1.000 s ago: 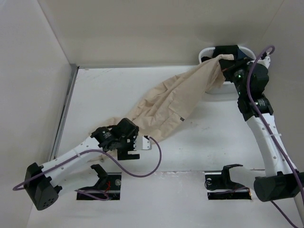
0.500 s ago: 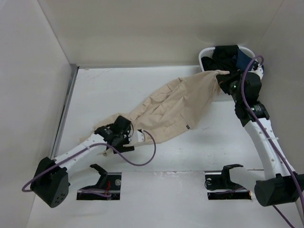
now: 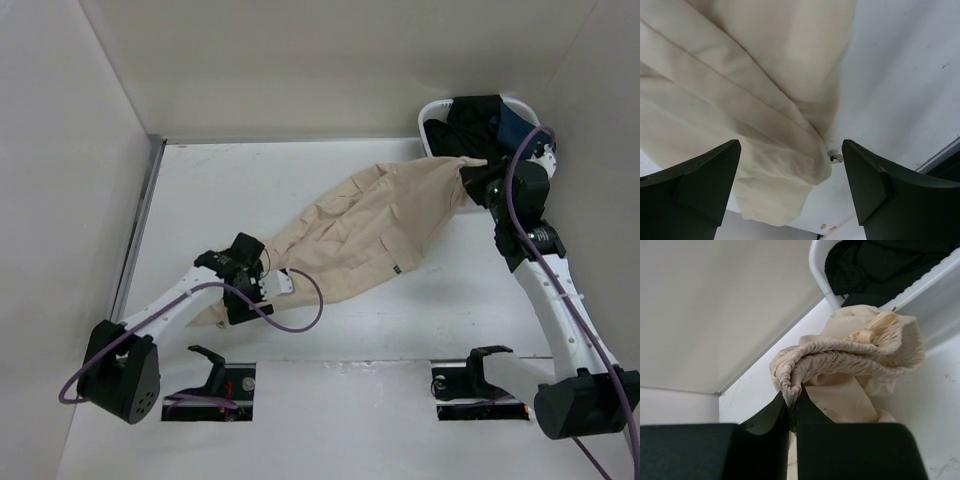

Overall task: Fold and stack the trousers
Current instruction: Flatten the trousers out

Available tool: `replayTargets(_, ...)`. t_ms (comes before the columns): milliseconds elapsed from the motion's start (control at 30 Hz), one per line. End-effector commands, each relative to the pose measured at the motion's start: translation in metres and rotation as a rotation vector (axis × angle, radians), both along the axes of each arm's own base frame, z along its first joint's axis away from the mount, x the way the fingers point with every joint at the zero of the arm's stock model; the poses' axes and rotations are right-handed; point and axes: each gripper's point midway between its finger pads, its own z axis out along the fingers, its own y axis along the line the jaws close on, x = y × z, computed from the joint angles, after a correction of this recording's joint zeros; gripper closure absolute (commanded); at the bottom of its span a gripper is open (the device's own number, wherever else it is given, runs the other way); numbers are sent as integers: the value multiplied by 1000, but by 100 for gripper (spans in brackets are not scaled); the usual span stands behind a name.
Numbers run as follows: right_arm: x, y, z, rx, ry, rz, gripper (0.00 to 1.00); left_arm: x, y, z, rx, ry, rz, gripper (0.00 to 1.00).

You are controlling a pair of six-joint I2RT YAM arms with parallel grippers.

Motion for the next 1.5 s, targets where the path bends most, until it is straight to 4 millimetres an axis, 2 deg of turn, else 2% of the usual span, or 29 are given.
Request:
replayTargets(0, -3, -11, 19, -9, -81, -33, 99, 6, -4, -1, -20, 33, 37, 26)
replayTargets(67, -5, -13, 17, -7, -88, -37, 98, 14, 4, -7, 3, 24, 72, 57)
replayTargets(100, -6, -15, 16, -7, -89, -40, 98, 20, 9, -8, 8, 8, 96, 66)
replayTargets(200, -9, -20, 12, -10, -83, -50, 98, 34, 24, -8, 9, -6, 144, 87)
replayTargets(300, -10, -24, 9, -9, -78, -56, 98, 48, 30, 2, -9, -46, 185, 96)
replayTargets(400, -11, -25, 5, -10, -72, -56, 98, 90, 35, 35, -55, -207, 253, 98)
replayTargets(567, -11, -23, -6, -20, -47, -49, 99, 180, 48, 128, -169, -524, 372, 94)
replayTargets(600, -12, -23, -10, -23, -39, -49, 99, 195, 54, 142, -179, -567, 388, 93)
replayTargets(633, -12, -24, -13, -27, -31, -51, 99, 211, 61, 151, -180, -602, 407, 93)
replayTargets(700, -12, -24, -19, -31, -19, -52, 99, 245, 83, 158, -151, -651, 449, 90)
replayTargets(767, -13, -22, -25, -31, -6, -46, 99, 282, 119, 156, -89, -699, 536, 76)
replayTargets(833, -12, -19, -30, -24, 5, -38, 99, 307, 165, 158, -14, -742, 651, 51)
replayTargets(867, -12, -17, -30, -23, 7, -31, 99, 308, 180, 163, 7, -754, 677, 41)
replayTargets(933, -14, -13, -30, -28, 7, -20, 99, 295, 190, 178, -4, -765, 638, 29)
replayTargets(1000, -15, -13, -32, -34, 9, -19, 99, 261, 183, 184, -22, -736, 528, 23)
replayTargets(1033, -15, -13, -33, -36, 10, -20, 99, 237, 174, 176, -14, -685, 450, 20)
replayTargets(1100, -15, -14, -39, -39, 18, -24, 99, 171, 157, 137, 38, -486, 270, 19)
replayTargets(1167, -13, -14, -42, -35, 19, -26, 99, 107, 150, 97, 90, -300, 172, 20)
replayTargets(1233, -11, -14, -43, -33, 18, -25, 98, 60, 154, 61, 153, -158, 151, 20)
replayTargets(1267, -9, -13, -43, -36, 19, -23, 98, 50, 158, 48, 174, -133, 158, 20)
replayTargets(1300, -8, -12, -43, -39, 21, -18, 98, 51, 164, 40, 185, -151, 185, 19)
replayTargets(1367, -5, -10, -44, -39, 27, -8, 98, 69, 175, 35, 176, -241, 261, 15)
replayTargets(1467, -2, -4, -42, -44, 30, 5, 98, 104, 194, 39, 107, -309, 428, 14)
